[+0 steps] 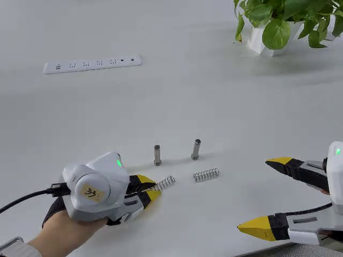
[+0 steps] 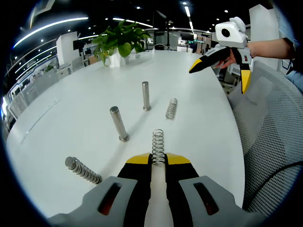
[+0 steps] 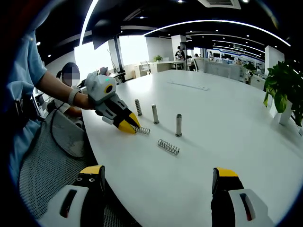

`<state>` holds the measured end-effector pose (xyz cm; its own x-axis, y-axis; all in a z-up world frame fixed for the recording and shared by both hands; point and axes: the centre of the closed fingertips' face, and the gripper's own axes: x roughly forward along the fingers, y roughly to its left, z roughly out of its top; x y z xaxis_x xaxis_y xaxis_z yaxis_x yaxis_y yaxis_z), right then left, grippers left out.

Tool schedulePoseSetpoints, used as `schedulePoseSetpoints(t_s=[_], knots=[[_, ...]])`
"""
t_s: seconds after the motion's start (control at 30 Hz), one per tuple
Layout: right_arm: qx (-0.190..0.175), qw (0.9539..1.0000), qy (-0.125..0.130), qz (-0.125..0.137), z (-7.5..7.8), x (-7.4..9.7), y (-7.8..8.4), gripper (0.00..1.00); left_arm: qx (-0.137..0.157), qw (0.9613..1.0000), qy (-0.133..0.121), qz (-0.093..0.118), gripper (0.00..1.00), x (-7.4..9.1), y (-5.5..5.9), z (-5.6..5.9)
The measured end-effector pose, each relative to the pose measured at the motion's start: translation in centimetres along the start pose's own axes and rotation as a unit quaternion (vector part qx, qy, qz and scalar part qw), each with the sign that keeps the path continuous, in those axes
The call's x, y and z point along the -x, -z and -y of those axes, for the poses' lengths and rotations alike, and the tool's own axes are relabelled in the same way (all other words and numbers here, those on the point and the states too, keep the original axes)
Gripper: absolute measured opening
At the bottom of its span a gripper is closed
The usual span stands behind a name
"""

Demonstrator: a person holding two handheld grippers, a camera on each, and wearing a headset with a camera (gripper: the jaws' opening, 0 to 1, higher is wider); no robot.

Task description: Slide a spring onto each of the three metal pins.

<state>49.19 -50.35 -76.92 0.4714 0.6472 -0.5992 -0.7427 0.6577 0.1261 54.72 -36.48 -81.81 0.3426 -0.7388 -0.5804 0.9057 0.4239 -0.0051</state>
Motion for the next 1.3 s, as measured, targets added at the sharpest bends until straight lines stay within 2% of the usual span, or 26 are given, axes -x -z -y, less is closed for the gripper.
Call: schedulePoseSetpoints(t_s=[0.27, 0.47, 0.57, 0.7, 0.83, 1.03, 1.3], knots=[[0.003, 1.0, -0.007, 0.003, 0.3, -0.3, -0.4, 0.94, 0.004, 0.9999, 0.002, 0.016, 0.07, 0.8, -1.2, 0.1], [-0.002, 0.9997, -0.017, 0.018, 0.2, -0.7, -1.5, 0.94, 0.003, 0.999, 0.005, 0.044, 0.07, 1.7, -3.1, 0.9], [-0.004, 0.9993, -0.023, 0.029, 0.0, -0.7, -2.6, 0.93, 0.017, 0.9977, 0.007, 0.065, 0.07, 2.2, -4.3, 1.2], [-0.001, 0.9989, -0.031, 0.036, -0.1, -0.8, -3.6, 0.93, 0.016, 0.9968, 0.008, 0.078, 0.07, 2.7, -5.3, 1.6], [0.009, 0.9983, -0.043, 0.037, -0.6, -1.0, -4.4, 0.92, 0.022, 0.9948, 0.004, 0.099, 0.07, 3.4, -6.5, 1.8], [0.013, 0.9967, -0.068, 0.042, -1.7, -1.3, -6.2, 0.89, 0.026, 0.9923, 0.011, 0.121, 0.07, 4.5, -7.9, 2.4], [0.028, 0.9924, -0.107, 0.055, -3.5, -1.2, -9.0, 0.85, 0.021, 0.989, 0.035, 0.142, 0.07, 6.2, -9.2, 3.8]])
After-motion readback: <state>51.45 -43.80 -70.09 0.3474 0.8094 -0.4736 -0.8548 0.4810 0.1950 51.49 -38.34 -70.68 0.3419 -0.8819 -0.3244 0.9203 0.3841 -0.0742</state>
